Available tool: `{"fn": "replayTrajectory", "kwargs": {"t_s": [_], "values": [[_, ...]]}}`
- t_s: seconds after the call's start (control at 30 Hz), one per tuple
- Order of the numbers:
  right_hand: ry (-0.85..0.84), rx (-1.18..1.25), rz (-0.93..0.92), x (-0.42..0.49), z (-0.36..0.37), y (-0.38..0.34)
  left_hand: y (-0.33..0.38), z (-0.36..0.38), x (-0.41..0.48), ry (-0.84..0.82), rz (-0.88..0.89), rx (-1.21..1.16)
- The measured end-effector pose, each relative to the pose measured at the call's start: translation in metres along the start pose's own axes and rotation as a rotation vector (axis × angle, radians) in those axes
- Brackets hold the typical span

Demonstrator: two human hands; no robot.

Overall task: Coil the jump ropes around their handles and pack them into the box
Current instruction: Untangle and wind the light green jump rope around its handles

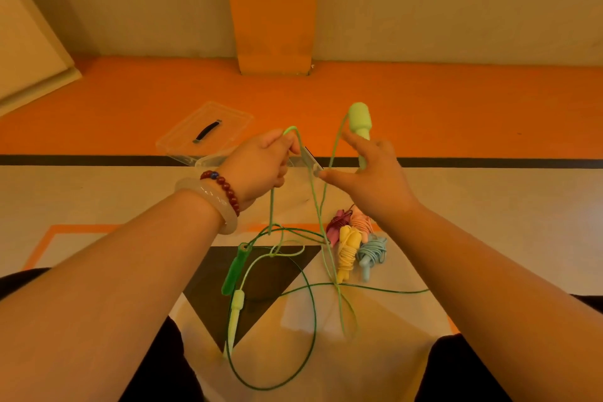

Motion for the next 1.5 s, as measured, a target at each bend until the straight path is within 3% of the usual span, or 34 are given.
{"fn": "replayTrajectory", "kwargs": {"t_s": [0.17, 0.37, 0.5, 0.57, 0.7, 0.83, 0.93, 1.03, 1.1, 1.23, 1.33, 1.5], "values": [[-0.208, -0.066, -0.037, -0.016, 0.035, -0.005, -0.003, 0.010, -0.001, 0.001, -0.058, -0.289], [-0.242, -0.023, -0.008, -0.021, 0.053, 0.001, 0.005, 0.008, -0.002, 0.032, -0.089, -0.583], [-0.251, -0.031, -0.030, -0.023, 0.058, 0.003, 0.008, 0.010, -0.006, 0.020, -0.113, -0.655], [-0.202, -0.003, -0.021, -0.020, 0.053, 0.002, 0.008, 0.008, -0.007, 0.030, -0.109, -0.563], [-0.041, 0.207, -0.015, -0.006, 0.024, -0.005, 0.003, -0.008, -0.006, 0.082, -0.074, -0.040], [-0.009, 0.360, -0.045, 0.005, 0.008, -0.012, -0.015, 0.018, -0.017, -0.140, -0.146, -0.038], [0.035, 0.414, -0.052, 0.009, -0.003, -0.013, -0.028, 0.032, -0.023, -0.309, -0.071, 0.213], [0.098, 0.410, -0.040, 0.012, -0.010, -0.005, -0.030, 0.025, -0.019, -0.213, 0.008, 0.404], [0.084, 0.373, -0.034, 0.012, -0.010, -0.004, -0.026, 0.018, -0.016, -0.069, 0.010, 0.330], [-0.016, 0.194, -0.015, 0.007, 0.002, 0.003, -0.024, 0.014, -0.009, 0.092, -0.120, -0.091], [-0.064, 0.088, -0.013, 0.000, 0.019, 0.006, -0.021, 0.012, -0.009, 0.115, -0.142, -0.208], [-0.004, -0.002, -0.019, -0.008, 0.027, 0.007, -0.019, 0.014, -0.015, 0.069, -0.202, -0.349]]}}
Point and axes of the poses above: each hand's wrist, its own x-axis towards the middle knuckle, its own z-axis out of the palm, y = z × x, the point moved 5 cm from there along x, towards the middle knuckle, and after that the axes turned 3 degrees about y, right-handed, at the moved point
